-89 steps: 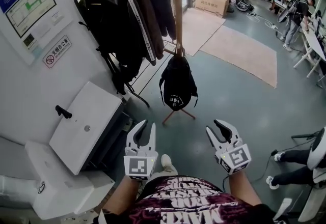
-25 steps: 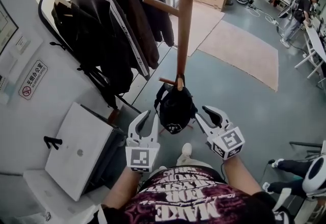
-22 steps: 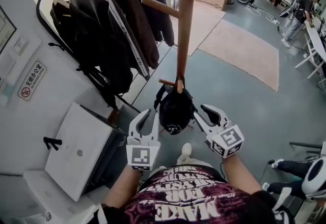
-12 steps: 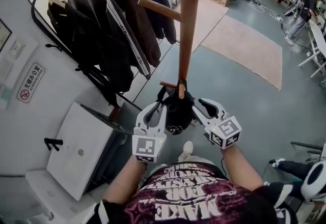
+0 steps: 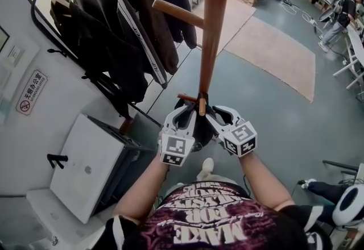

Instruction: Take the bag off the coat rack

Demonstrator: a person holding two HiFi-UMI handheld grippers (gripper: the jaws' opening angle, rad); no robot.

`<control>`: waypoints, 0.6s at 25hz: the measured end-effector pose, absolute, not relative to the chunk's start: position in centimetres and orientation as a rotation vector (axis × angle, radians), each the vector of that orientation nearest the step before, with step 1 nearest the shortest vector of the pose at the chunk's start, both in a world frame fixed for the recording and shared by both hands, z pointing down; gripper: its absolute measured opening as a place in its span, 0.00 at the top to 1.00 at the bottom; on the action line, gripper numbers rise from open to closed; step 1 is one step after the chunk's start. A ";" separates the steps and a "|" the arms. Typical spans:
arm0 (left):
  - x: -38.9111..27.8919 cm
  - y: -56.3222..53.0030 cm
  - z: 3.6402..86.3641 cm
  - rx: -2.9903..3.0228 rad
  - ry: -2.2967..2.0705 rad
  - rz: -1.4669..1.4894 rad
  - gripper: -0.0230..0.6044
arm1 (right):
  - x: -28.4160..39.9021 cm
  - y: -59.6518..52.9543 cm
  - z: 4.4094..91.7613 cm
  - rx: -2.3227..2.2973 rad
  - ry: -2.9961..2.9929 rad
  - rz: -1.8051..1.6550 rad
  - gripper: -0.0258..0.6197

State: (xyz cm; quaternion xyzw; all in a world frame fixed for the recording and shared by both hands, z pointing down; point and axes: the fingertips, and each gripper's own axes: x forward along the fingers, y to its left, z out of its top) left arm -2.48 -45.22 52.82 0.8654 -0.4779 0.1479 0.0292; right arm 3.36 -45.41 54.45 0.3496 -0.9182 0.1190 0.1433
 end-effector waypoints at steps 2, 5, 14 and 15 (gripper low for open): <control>-1.7 -45.7 54.2 2.669 -1.444 0.491 0.85 | 3.2 -45.9 55.1 1.011 -2.634 0.352 0.74; -0.7 -46.4 55.5 2.675 -1.425 0.533 0.85 | 3.0 -46.5 55.9 1.029 -2.617 0.366 0.75; -0.9 -47.5 55.8 2.666 -1.494 0.535 0.89 | 2.6 -46.7 56.6 1.100 -2.593 0.339 0.89; -0.9 -47.5 55.8 2.653 -1.496 0.526 0.90 | 2.6 -46.8 56.5 1.106 -2.587 0.338 0.91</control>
